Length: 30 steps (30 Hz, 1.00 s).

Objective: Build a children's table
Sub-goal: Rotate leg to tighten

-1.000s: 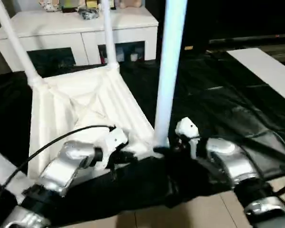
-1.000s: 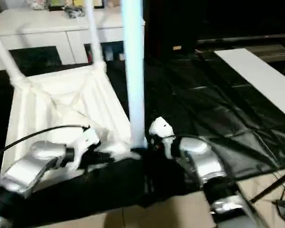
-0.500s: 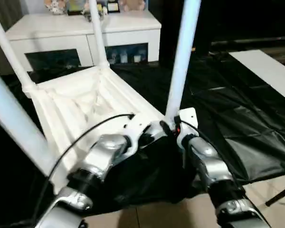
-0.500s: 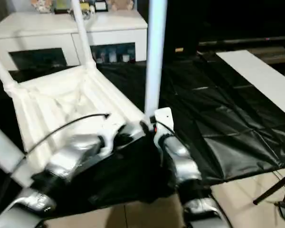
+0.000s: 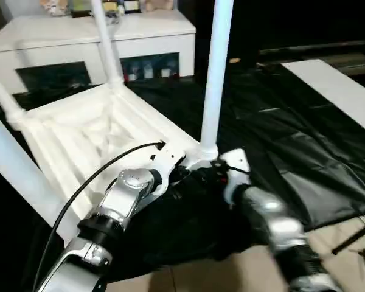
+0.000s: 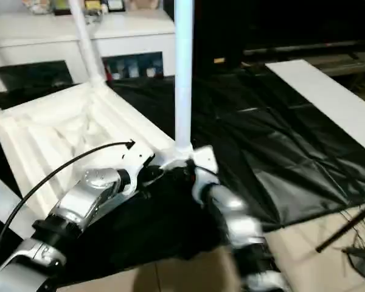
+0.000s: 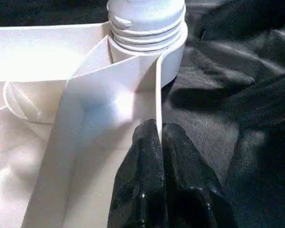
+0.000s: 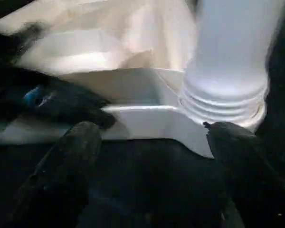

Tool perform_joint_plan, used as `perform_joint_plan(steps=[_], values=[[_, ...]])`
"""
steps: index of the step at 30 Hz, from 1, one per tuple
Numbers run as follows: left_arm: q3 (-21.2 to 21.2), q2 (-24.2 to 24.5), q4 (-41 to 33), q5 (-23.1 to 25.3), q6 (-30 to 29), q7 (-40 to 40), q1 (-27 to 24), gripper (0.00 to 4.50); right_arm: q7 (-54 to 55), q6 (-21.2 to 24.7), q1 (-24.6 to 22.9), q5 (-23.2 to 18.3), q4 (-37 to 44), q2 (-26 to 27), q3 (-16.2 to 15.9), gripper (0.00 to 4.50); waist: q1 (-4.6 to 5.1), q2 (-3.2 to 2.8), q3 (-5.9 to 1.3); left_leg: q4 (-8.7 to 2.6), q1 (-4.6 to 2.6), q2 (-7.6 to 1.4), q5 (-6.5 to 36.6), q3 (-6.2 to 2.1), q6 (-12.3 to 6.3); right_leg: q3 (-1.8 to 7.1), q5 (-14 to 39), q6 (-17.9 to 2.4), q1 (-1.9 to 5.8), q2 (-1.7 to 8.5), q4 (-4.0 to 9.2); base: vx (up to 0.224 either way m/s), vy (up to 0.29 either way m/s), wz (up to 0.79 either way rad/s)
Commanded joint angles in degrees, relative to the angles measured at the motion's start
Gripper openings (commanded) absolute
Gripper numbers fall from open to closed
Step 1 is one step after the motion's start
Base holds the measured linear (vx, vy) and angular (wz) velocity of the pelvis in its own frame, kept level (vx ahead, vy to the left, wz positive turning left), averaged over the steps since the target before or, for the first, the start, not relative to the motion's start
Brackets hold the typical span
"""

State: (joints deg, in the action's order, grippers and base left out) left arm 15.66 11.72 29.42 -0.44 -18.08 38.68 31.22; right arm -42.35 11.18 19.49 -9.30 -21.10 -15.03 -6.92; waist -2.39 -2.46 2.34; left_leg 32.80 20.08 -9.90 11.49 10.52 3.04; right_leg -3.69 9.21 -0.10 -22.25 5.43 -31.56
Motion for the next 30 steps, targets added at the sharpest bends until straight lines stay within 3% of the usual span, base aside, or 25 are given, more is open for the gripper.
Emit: perform_joint_plan(steps=[1, 2, 4, 6, 7, 8, 10, 12, 15, 18, 21, 28, 30], values=[[1.1, 1.3, 0.43, -0.6, 0.86, 3.42, -1.63, 0.0, -6.98, 0.22, -1.04, -0.57, 2.29, -2.53, -1.4, 4.23, -0.53, 0.46, -2.7, -4.42, -0.24, -2.92, 17.24, -0.98, -3.36, 2.2, 22.89, -8.96, 1.59, 3.27, 3.9, 0.0, 0.0, 0.0], [1.81, 2.38, -0.03, -0.6, 1.4, 5.61, -1.86, 0.0, -10.61, -0.2, -1.32, -0.6, 2.84, -5.6, -1.3, 4.33, -0.47, 0.83, -2.67, -4.2, -0.25, -2.81, 17.01, -0.79, -3.61, 2.31, 23.14, -9.34, 1.32, 3.23, 4.03, 0.0, 0.0, 0.0], [1.99, 2.86, -0.46, -0.78, 1.24, 6.65, -2.05, 0.0, -11.83, -0.45, -1.2, -0.57, 2.94, -6.91, -1.19, 4.45, -0.84, 0.95, -2.97, -3.91, -0.35, -2.93, 15.09, -0.73, -3.95, 2.4, 21.24, -10.4, 1.43, 3.26, 3.51, 0.064, -0.046, 0.11], [2.79, 4.55, -2.85, -1.76, 0.92, 11.39, -3.01, 0.0, -14.53, 0.06, -0.8, -0.91, 4.07, -10.22, -1.06, 4.45, -1.04, 1.23, -3.19, -3.57, 0.62, -2.85, 10.57, -0.83, -4.87, 2.33, 16.18, -11.84, 2.1, 3.18, 2.47, 0.028, -0.018, 0.04], [3.03, 4.91, -3.33, -1.96, 0.95, 12.36, -3.2, 0.0, -14.92, 0.12, -0.75, -0.92, 4.25, -10.7, -1.05, 4.45, -1.04, 1.23, -3.19, -3.57, 0.62, -2.85, 10.57, -0.83, -4.87, 2.33, 16.18, -11.84, 2.1, 3.18, 2.47, 0.0, 0.0, 0.0], [3.79, 6.12, -5.09, -2.85, 0.74, 15.75, -3.93, 0.0, -16.24, 0.12, -0.61, -0.89, 4.88, -12.27, -1.21, 4.45, -1.44, 1.04, -3.61, -3.08, 0.44, -2.96, 7.31, -0.76, -5.87, 2.33, 11.82, -12.98, 2.01, 3.12, 1.73, 0.0, 0.0, 0.0], [4.3, 7.36, -7.28, -3.98, -0.01, 19.12, -4.83, 0.0, -16.22, -0.96, 0.0, -0.01, 4.62, -13.69, -1.4, 4.45, -1.61, 0.97, -3.62, -2.74, 0.56, -2.91, 4.42, -0.56, -7.27, 2.25, 6.4, -14.89, 1.97, 2.87, 1.06, 0.052, -0.016, 0.02], [4.94, 8.37, -9.09, -4.96, -0.22, 21.97, -5.53, 0.0, -15.15, -2.21, 0.91, 0.83, 3.59, -13.68, -0.96, 4.45, -1.67, 0.74, -3.67, -2.7, 0.7, -3.08, 3.54, -0.69, -7.69, 2.07, 4.5, -15.75, 2.13, 2.89, 0.67, 0.0, 0.0, 0.0], [5.2, 8.74, -9.74, -5.35, -0.48, 22.94, -5.78, 0.0, -14.74, -2.79, 1.26, 1.17, 3.15, -13.51, -0.7, 4.45, -1.66, 0.48, -3.92, -2.35, 0.19, -3.25, 3.01, -0.56, -7.95, 2.02, 1.85, -16.99, 1.74, 2.55, 0.24, 0.0, 0.0, 0.0], [5.97, 9.79, -11.87, -5.68, -1.08, 24.96, -6.43, 0.0, -16.08, -2.38, 1.82, 0.93, 3.17, -12.34, -1.78, 4.45, -2.09, 0.52, -3.57, -2.61, 0.19, -3.41, 5.77, -0.51, -7.04, 2.07, 4.78, -16.66, 1.81, 2.71, 0.47, 0.0, 0.0, 0.0], [5.93, 9.86, -12.65, -5.75, -1.73, 25.84, -6.63, 0.0, -17.79, -1.98, 1.9, 0.06, 3.01, -11.59, -3.17, 4.45, -2.33, 0.62, -3.35, -2.96, -0.01, -3.38, 9.6, -0.34, -4.97, 2.19, 8.87, -15.33, 1.76, 2.77, 0.94, 0.0, 0.0, 0.0], [5.98, 10.24, -13.82, -5.54, -2.45, 26.71, -6.93, 0.0, -17.94, -3.51, 4.56, 0.81, -1.23, -9.7, -3.57, 4.45, -2.22, 0.67, -3.46, -2.87, 0.11, -3.25, 9.12, -0.26, -3.99, 2.25, 9.8, -14.39, 1.73, 2.95, 0.96, 0.0, 0.0, 0.0], [5.92, 10.32, -14.0, -5.47, -2.6, 26.78, -7.0, 0.0, -17.71, -3.69, 5.27, 0.67, -2.02, -9.33, -3.33, 4.19, -2.26, 0.64, -3.5, -2.8, 0.1, -3.23, 8.79, -0.22, -4.01, 2.27, 9.48, -14.39, 1.75, 2.9, 0.91, 0.0, 0.0, 0.0]])
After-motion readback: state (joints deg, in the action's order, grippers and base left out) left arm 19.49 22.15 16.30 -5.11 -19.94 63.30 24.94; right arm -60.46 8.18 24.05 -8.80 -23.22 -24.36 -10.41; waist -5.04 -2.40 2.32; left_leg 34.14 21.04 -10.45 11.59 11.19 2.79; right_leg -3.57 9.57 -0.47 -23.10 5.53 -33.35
